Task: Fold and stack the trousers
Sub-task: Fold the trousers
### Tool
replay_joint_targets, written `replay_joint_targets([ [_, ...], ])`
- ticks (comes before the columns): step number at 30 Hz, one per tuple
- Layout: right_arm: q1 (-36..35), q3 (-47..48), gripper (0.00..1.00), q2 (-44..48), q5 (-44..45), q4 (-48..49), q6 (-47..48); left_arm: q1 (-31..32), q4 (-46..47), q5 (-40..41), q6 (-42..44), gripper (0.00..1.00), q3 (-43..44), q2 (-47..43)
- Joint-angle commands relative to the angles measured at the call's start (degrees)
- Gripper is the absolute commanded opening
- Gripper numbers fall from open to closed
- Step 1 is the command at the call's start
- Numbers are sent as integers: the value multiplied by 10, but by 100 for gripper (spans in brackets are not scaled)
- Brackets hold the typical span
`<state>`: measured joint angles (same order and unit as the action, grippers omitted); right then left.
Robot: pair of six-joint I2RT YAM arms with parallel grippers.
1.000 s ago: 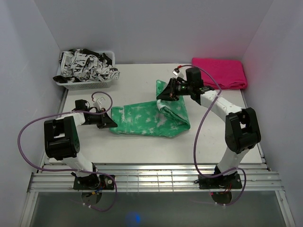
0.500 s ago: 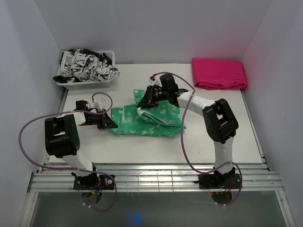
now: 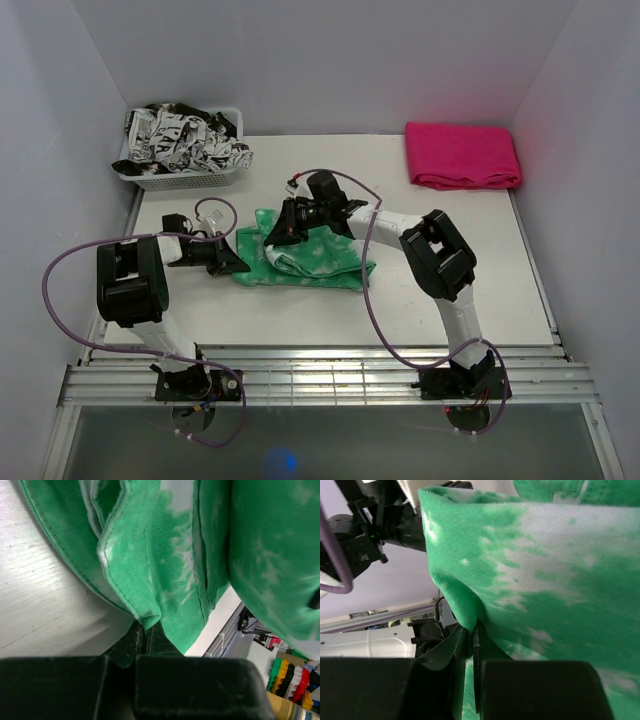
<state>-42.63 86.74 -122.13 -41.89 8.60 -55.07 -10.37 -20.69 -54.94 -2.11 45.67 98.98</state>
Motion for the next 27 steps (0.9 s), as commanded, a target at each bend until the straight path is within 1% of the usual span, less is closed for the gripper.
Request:
replay_joint_targets([
  [1,-15,34,8,-21,-1,37,-15,7,12,-11,-8,0,-3,6],
  [3,-22,45,8,-41,3,41,-15,6,11,-17,-8,0,-2,7],
  [5,-28,55,8,-62,3,46,-14,7,10,-18,-8,5,-2,4],
  [6,-30,58,8,-68,1,48,-15,6,9,-18,-9,10,-3,1],
  [8,-32,60,8,-82,-2,56,-24,7,5,-18,-11,24,-3,-5],
  [9,-32,61,8,-86,-6,70,-30,5,3,-18,-12,37,-4,-11],
  [11,-32,59,8,-92,-15,95,-48,-3,1,-21,-27,49,-9,-32],
  [12,-32,58,8,-92,-18,118,-51,-10,2,-21,-35,59,-12,-40],
  [13,-32,58,11,-92,-22,131,-55,-18,1,-25,-44,62,-18,-58],
  [14,-32,60,21,-91,-26,143,-59,-26,4,-29,-60,64,-22,-69],
  [15,-32,61,26,-90,-33,150,-64,-44,6,-34,-68,68,-26,-81],
  [16,-32,64,37,-86,-36,163,-65,-53,8,-40,-76,70,-33,-108],
  [17,-32,67,45,-81,-41,170,-65,-59,10,-43,-81,71,-36,-121],
  [20,-27,75,62,-60,-66,202,-60,-72,6,-50,-90,73,-30,-171],
  [22,-22,74,69,-44,-85,211,-52,-78,4,-49,-99,75,-26,-192],
  [24,-7,70,70,-15,-114,215,-36,-80,-1,-40,-107,75,-20,-216],
  [25,2,68,71,-3,-126,208,-3,-80,1,-42,-109,75,-18,-222],
  [26,22,60,71,27,-142,166,21,-68,1,-43,-111,75,-10,-224],
  [27,32,54,71,45,-146,131,53,-56,-9,-26,-108,75,-1,-220],
])
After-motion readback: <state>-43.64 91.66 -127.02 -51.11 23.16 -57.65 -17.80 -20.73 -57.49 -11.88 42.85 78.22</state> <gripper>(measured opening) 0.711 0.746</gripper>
